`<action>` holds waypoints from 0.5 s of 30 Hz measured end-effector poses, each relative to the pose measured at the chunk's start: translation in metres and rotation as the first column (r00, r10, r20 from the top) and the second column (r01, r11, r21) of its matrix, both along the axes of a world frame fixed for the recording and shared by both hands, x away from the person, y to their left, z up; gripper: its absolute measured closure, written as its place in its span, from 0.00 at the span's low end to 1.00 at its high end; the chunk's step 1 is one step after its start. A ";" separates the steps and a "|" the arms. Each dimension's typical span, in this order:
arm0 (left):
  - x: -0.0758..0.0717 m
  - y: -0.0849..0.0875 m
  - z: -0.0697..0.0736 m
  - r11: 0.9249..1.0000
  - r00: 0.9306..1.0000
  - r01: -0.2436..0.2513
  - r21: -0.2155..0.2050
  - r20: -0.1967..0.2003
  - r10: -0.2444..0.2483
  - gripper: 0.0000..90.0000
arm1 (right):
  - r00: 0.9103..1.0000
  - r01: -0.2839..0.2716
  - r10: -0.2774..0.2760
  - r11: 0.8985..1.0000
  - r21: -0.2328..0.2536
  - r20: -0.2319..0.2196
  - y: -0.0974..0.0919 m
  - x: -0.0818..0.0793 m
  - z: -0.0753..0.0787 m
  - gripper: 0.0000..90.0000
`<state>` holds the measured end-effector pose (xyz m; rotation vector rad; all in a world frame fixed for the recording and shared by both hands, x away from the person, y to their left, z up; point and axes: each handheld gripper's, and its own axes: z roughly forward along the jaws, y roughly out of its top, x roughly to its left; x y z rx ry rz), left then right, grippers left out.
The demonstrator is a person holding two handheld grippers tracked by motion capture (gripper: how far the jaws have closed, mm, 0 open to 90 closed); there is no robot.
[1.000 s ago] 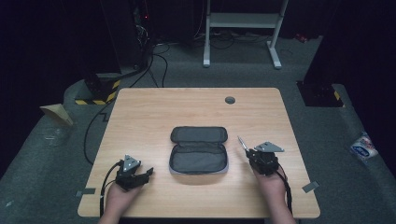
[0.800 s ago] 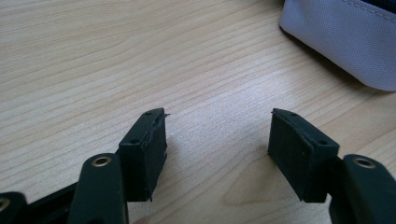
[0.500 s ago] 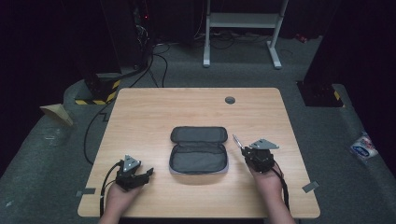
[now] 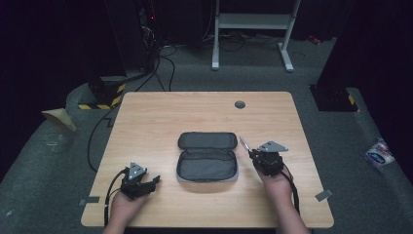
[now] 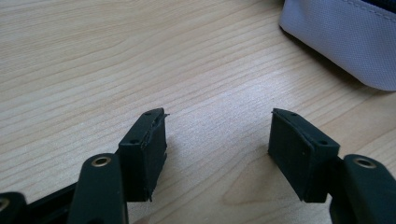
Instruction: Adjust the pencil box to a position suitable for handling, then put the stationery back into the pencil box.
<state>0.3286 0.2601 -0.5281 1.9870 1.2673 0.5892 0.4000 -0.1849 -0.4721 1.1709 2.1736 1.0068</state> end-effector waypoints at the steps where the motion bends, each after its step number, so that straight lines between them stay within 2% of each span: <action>1: 0.000 0.000 0.000 1.000 1.000 -0.001 -0.001 0.000 0.001 0.41 | 1.000 -0.003 0.003 1.000 0.005 0.003 0.000 0.000 0.001 0.87; 9: 0.000 0.000 0.000 1.000 1.000 -0.001 -0.001 0.000 0.001 0.41 | 1.000 -0.013 0.013 1.000 0.009 0.011 0.006 0.003 0.008 0.87; 15: 0.001 0.000 0.000 1.000 1.000 0.005 -0.002 -0.002 -0.005 0.41 | 0.999 -0.043 0.043 0.999 -0.007 0.020 0.013 0.001 0.010 0.87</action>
